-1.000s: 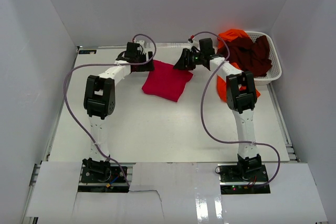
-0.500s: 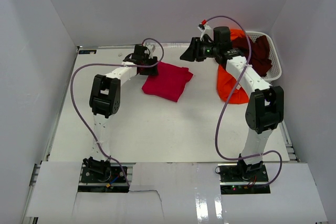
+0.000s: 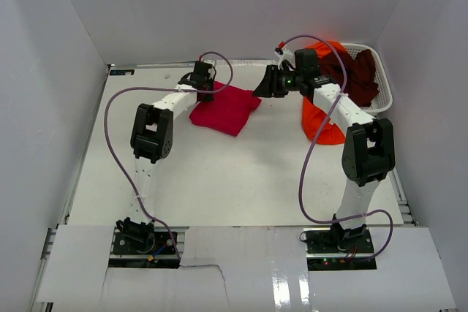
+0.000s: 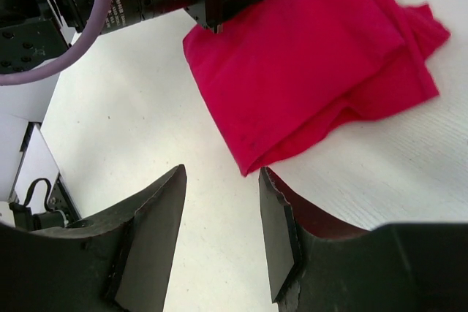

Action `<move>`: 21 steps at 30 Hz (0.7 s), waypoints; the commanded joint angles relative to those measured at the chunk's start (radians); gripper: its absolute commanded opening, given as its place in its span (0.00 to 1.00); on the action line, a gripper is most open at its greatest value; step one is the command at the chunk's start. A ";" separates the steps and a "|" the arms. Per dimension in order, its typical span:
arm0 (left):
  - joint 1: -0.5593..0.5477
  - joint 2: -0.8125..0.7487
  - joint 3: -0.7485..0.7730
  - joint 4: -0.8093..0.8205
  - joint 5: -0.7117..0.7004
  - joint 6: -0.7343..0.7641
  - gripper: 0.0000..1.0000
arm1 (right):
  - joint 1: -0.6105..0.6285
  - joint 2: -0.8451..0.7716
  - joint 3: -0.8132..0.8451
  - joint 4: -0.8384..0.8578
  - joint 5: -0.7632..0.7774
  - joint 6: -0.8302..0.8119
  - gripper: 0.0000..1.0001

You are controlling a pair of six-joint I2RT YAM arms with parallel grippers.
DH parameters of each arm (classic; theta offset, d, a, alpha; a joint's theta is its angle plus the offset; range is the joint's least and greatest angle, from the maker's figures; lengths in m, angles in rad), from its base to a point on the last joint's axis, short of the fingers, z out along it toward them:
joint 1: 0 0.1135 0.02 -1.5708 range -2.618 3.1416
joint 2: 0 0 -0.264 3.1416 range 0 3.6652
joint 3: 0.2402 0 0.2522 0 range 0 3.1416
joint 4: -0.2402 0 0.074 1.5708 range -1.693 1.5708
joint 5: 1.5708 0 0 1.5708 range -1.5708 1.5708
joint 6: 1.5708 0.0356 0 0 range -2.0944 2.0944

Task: Fold and stack the t-shirts
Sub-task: Put the neatly folded tshirt into the corner of the board with the left arm

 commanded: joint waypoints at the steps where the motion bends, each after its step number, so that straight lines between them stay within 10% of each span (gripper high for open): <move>1: 0.037 0.063 -0.040 -0.082 -0.240 0.052 0.00 | -0.002 -0.050 -0.008 0.018 -0.032 -0.006 0.51; 21: 0.498 0.105 0.167 -0.058 -0.024 0.131 0.00 | 0.032 -0.113 -0.131 0.046 -0.136 0.046 0.51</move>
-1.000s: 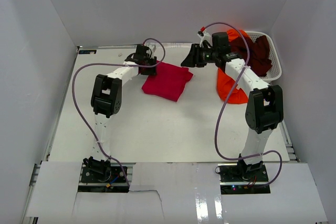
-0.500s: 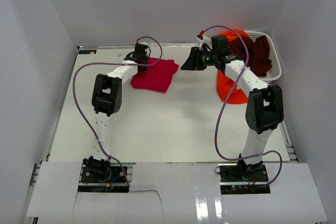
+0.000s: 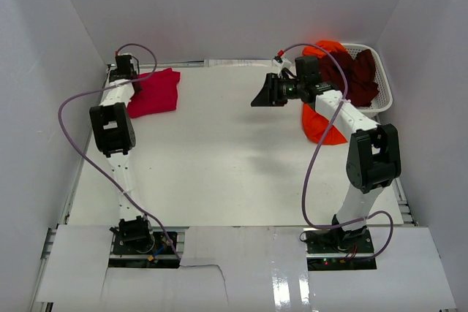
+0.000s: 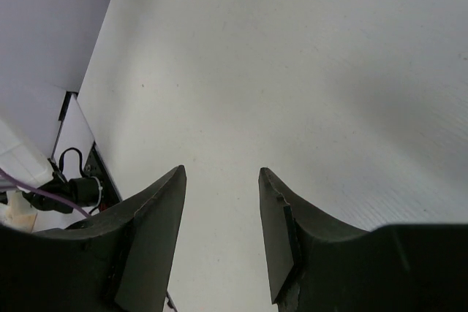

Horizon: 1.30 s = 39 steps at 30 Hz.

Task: Fold and stack the t-shirts
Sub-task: Put the neatly folded tshirt into the corner of the board with the left arm

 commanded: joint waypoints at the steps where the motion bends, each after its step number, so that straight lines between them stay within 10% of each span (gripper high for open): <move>1: 0.045 0.022 0.026 -0.036 0.025 0.088 0.00 | 0.027 -0.034 -0.025 0.058 -0.050 0.019 0.51; 8: 0.039 0.099 0.214 0.040 -0.193 0.165 0.02 | 0.082 -0.013 -0.066 0.081 -0.069 0.024 0.51; 12: 0.022 0.018 0.201 0.138 -0.215 0.185 0.36 | 0.096 -0.017 -0.117 0.093 -0.067 0.021 0.51; 22: -0.094 -0.186 0.052 0.269 -0.393 0.266 0.58 | 0.107 -0.049 -0.131 0.070 -0.046 0.004 0.50; 30: -0.133 -0.152 0.027 0.095 -0.252 0.084 0.37 | 0.113 -0.075 -0.120 0.040 -0.035 -0.004 0.50; 39: -0.133 -0.159 -0.049 -0.097 -0.062 -0.087 0.44 | 0.116 -0.120 -0.149 0.044 -0.027 -0.005 0.49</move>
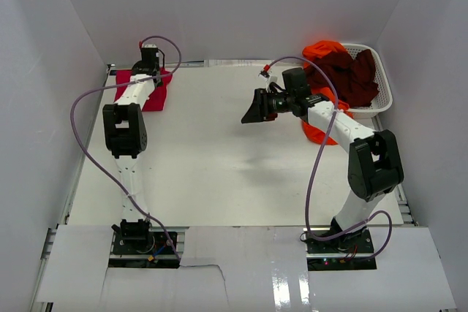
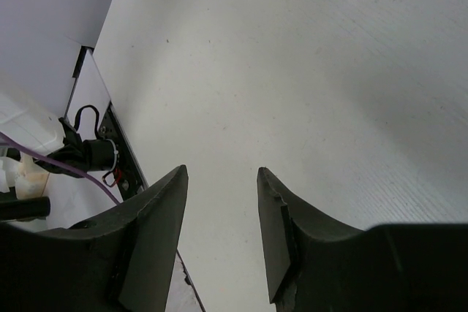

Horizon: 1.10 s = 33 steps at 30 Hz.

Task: Fold and stack the t-shirts
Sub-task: Put the neatly folded tshirt into the corner of the board with the left arm

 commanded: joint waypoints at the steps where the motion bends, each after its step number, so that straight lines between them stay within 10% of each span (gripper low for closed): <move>1: 0.009 -0.069 -0.081 -0.056 0.090 -0.087 0.47 | 0.005 -0.053 -0.007 -0.001 -0.005 -0.020 0.49; 20: 0.130 0.058 -0.049 -0.103 0.195 -0.159 0.47 | 0.005 -0.070 -0.025 -0.024 0.001 -0.045 0.49; 33: 0.163 0.216 0.241 -0.168 0.159 -0.142 0.50 | 0.005 -0.072 -0.022 -0.053 0.023 -0.057 0.49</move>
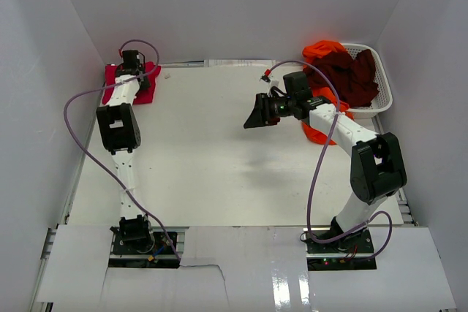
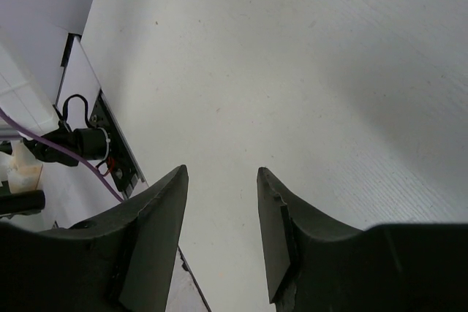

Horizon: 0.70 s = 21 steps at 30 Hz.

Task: Fold and stack the t-shirts
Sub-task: Put the neatly folded tshirt into the corner of the board with the left arm

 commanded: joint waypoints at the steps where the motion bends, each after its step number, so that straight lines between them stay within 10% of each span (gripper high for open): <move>1: 0.023 0.034 0.079 -0.064 -0.021 0.003 0.52 | 0.004 -0.038 0.014 -0.012 0.008 -0.027 0.49; 12: 0.012 -0.366 -0.094 -0.132 -0.058 -0.039 0.67 | 0.003 -0.108 -0.046 -0.022 0.061 -0.032 0.49; 13: 0.006 -0.415 -0.179 -0.144 -0.047 -0.037 0.93 | 0.003 -0.121 -0.052 -0.033 0.079 -0.032 0.49; 14: 0.001 -0.519 -0.230 -0.143 -0.035 -0.037 0.98 | 0.003 -0.145 -0.065 -0.036 0.087 -0.032 0.49; 21: -0.039 -0.886 -0.722 -0.107 0.064 -0.030 0.98 | 0.004 -0.300 -0.164 -0.044 0.130 -0.021 0.52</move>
